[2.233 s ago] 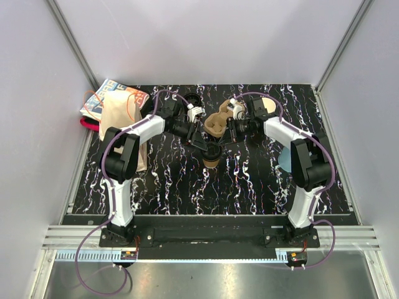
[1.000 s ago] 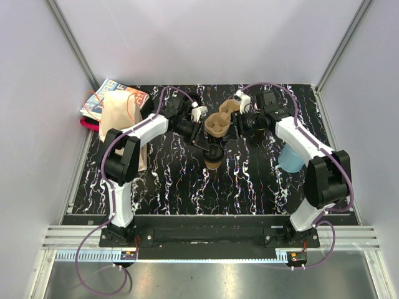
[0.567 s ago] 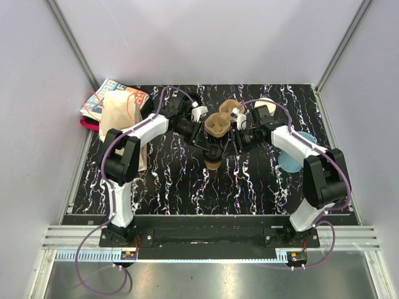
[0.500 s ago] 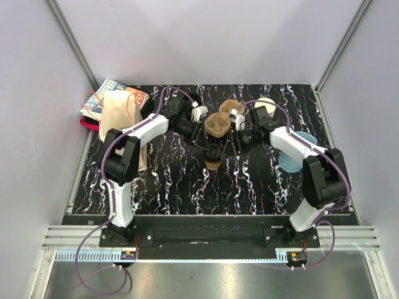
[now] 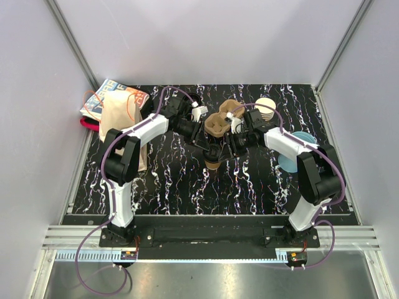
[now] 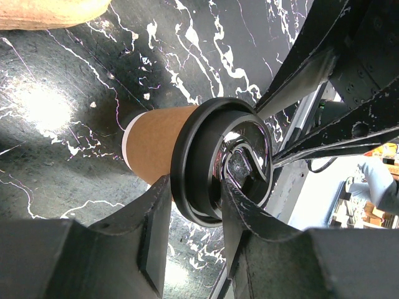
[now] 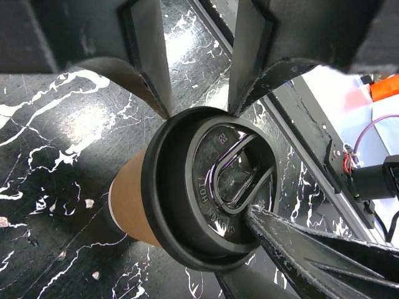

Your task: Pack the takeout coffee

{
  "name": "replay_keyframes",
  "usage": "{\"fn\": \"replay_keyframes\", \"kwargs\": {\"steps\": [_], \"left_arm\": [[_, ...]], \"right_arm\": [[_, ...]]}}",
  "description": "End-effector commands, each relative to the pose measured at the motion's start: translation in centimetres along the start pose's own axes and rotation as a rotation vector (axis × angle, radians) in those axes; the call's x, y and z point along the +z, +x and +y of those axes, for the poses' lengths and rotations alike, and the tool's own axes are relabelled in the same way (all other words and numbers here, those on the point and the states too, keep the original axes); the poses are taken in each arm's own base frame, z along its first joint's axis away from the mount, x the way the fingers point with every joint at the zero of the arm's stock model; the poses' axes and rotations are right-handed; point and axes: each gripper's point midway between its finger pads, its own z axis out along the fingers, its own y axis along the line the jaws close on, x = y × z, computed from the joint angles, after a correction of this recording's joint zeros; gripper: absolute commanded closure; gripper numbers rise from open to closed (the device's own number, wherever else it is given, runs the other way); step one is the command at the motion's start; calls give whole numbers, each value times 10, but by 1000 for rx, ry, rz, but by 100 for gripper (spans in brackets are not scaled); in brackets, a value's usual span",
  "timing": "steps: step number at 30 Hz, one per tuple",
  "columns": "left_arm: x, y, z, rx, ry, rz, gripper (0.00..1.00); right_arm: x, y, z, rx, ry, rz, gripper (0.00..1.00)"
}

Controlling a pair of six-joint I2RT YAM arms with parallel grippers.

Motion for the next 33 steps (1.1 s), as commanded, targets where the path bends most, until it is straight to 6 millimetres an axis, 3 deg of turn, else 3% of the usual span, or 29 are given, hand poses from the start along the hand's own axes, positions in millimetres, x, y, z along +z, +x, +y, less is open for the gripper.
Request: {"fn": "replay_keyframes", "kwargs": {"steps": [1,15,17,22,25,33], "left_arm": [[12,23,48,8,-193,67,64],[13,25,48,12,-192,72,64],[13,25,48,12,-192,72,64],[11,25,48,18,-197,71,64],[10,25,48,19,-199,71,64],[9,24,46,21,-197,68,64]], "right_arm": [[5,-10,-6,-25,38,-25,55],[19,4,-30,23,109,38,68],[16,-2,-25,9,96,30,68],[-14,-33,9,-75,7,-68,65],[-31,-48,17,-77,-29,-114,65],[-29,-47,7,-55,-19,-97,65]]}}
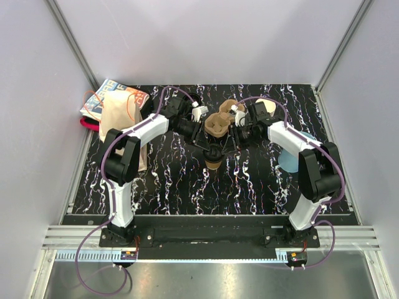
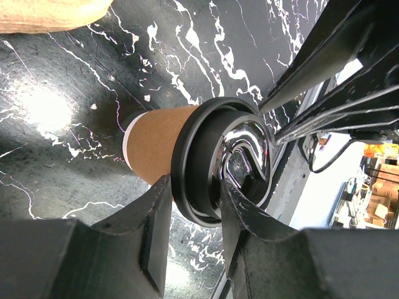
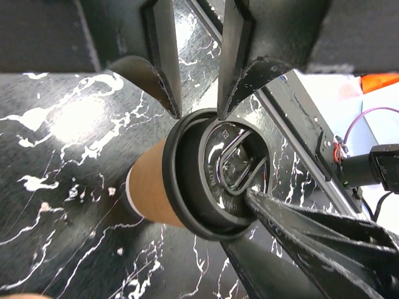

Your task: Pack the takeout coffee

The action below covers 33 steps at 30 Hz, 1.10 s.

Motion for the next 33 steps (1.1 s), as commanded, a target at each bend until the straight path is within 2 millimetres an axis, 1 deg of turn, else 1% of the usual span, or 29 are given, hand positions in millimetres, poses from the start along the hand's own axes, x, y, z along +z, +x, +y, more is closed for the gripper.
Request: {"fn": "replay_keyframes", "kwargs": {"steps": [1,7,9,13,16,20,21,28,33], "left_arm": [[8,25,47,16,-197,70,64],[10,24,46,15,-193,71,64],[10,25,47,12,-194,72,64],[9,25,47,13,-192,71,64],[10,25,47,10,-194,72,65],[9,25,47,12,-195,70,65],[9,25,47,12,-194,71,65],[10,25,48,10,-193,72,65],[10,25,48,13,-198,73,65]], "right_arm": [[-11,-24,12,-81,-18,-68,65],[-4,-13,1,-72,-5,-40,65],[-4,-10,0,-69,-3,-36,66],[-9,-8,1,-69,-7,-43,66],[-7,-5,0,-62,-14,-35,66],[-3,-1,-6,-45,0,-21,66],[-2,1,-10,-68,5,-17,66],[5,3,-21,-44,40,-7,67],[8,2,-23,-48,51,-4,67]]}}
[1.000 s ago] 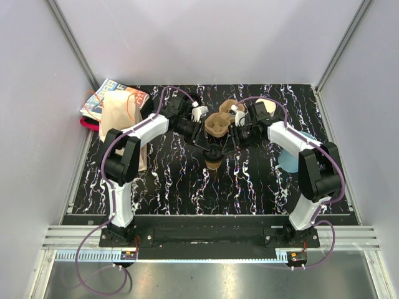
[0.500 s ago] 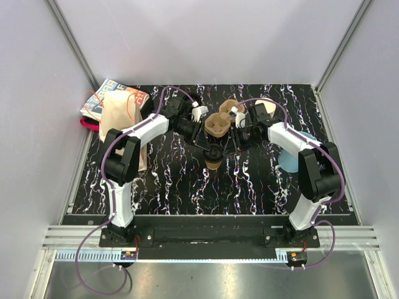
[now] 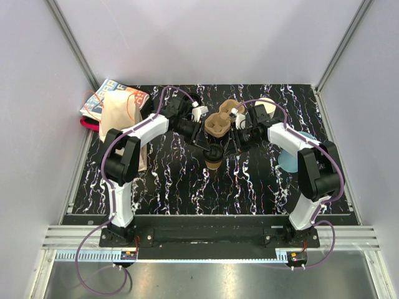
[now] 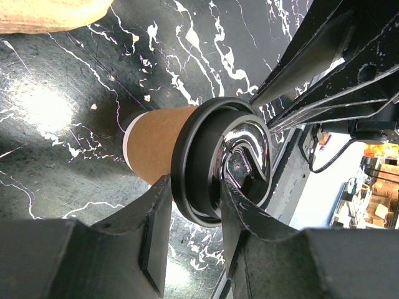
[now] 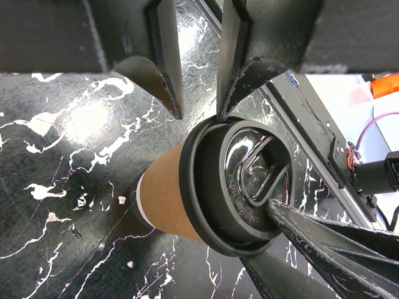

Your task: Pack the takeout coffee

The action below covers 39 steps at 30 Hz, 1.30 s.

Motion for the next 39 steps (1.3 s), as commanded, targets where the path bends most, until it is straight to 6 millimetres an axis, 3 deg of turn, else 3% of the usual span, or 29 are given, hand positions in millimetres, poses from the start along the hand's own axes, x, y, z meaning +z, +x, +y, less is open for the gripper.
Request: {"fn": "replay_keyframes", "kwargs": {"steps": [1,14,21,39], "left_arm": [[10,25,47,16,-197,72,65],[10,26,50,16,-212,76,65],[9,28,51,25,-222,79,66],[12,31,49,35,-233,94,68]], "right_arm": [[5,-7,-12,-25,43,-16,68],[26,-2,-31,-39,217,68,70],[39,15,-49,-24,317,184,70],[52,24,-86,-85,588,316,71]]}}
